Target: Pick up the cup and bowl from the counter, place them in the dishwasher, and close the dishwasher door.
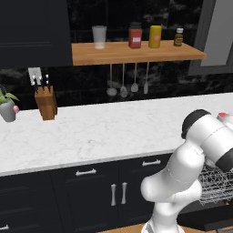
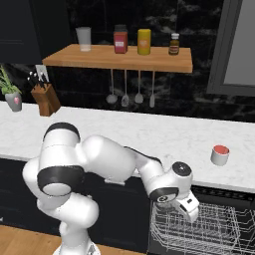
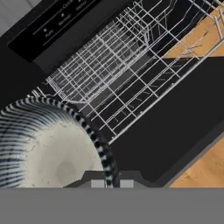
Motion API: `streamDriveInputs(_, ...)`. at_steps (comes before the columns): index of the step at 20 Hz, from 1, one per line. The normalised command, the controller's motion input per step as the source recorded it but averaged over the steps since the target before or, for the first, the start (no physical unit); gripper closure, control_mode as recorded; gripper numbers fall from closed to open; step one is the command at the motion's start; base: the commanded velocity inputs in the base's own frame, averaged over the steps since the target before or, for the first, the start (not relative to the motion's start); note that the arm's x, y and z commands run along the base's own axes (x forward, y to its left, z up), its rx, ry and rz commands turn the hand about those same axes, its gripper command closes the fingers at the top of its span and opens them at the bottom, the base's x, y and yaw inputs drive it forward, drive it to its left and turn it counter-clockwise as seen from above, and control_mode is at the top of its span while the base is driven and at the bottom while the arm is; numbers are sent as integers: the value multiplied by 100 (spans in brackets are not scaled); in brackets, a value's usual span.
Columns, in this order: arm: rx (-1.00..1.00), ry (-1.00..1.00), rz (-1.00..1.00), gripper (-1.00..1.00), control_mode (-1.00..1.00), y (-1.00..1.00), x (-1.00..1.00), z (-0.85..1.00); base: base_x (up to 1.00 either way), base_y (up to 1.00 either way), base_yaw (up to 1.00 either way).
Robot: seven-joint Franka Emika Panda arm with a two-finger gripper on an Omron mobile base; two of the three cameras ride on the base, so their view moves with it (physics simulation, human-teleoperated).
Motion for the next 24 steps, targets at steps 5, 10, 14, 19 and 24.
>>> streamDriveInputs(5,0,-16,5,100,-100,-12,-78,-20,0,0,0)
streamDriveInputs(10,0,-23,6,100,-100,-14,-65,30,0,0,0)
streamDriveInputs(14,0,-11,8,100,-100,-7,-13,2,0,0,0)
streamDriveInputs(19,-1,0,11,100,-100,-12,51,0,0,0,0)
streamDriveInputs(24,-1,0,10,100,-100,-32,55,0,0,0,0)
